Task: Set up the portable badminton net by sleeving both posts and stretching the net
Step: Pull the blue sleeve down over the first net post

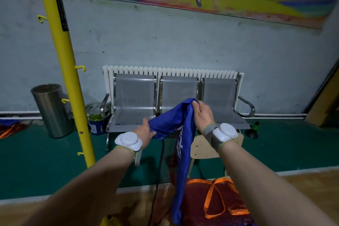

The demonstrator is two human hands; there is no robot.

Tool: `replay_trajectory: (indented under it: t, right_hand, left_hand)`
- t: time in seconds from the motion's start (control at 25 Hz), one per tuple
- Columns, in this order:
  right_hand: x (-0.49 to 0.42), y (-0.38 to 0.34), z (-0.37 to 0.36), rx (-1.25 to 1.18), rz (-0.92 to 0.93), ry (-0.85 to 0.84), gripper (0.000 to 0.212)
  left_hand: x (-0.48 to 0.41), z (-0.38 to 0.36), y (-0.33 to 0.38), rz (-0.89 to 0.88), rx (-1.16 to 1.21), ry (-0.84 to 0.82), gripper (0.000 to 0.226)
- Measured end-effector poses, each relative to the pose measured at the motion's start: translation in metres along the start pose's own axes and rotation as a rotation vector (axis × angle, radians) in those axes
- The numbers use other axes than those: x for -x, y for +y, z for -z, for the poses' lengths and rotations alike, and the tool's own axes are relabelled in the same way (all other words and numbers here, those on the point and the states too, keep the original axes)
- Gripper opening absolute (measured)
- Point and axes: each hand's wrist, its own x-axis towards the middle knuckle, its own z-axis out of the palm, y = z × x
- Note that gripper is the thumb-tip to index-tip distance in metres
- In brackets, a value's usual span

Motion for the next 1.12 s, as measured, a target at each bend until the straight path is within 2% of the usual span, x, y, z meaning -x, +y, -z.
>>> replay_trajectory:
  t: [0.12, 0.4, 0.56, 0.68, 0.84, 0.96, 1.12]
  right_hand:
    - [0.003, -0.007, -0.001, -0.024, -0.005, 0.007, 0.030]
    - [0.008, -0.001, 0.013, 0.061, -0.051, -0.047, 0.030]
    - [0.009, 0.003, 0.020, 0.134, -0.071, -0.123, 0.028]
    - [0.011, 0.000, 0.020, 0.164, -0.037, -0.183, 0.015]
    - [0.021, -0.017, 0.020, -0.026, 0.003, -0.309, 0.030]
    - [0.025, -0.034, 0.020, -0.148, 0.091, -0.318, 0.033]
    - [0.035, -0.063, 0.015, -0.343, 0.178, -0.343, 0.035]
  left_hand:
    - [-0.001, 0.009, 0.002, 0.017, 0.138, 0.035, 0.044]
    - [-0.002, 0.040, 0.028, -0.093, 0.405, 0.274, 0.037]
    - [0.004, 0.063, 0.050, -0.177, 0.440, 0.321, 0.045]
    - [0.014, 0.079, 0.064, -0.202, 0.441, 0.335, 0.052]
    - [0.030, 0.094, 0.079, -0.191, 0.533, 0.322, 0.049]
    - [0.046, 0.100, 0.085, -0.238, 0.587, 0.228, 0.037]
    - [0.066, 0.119, 0.081, -0.285, 0.579, 0.236, 0.037]
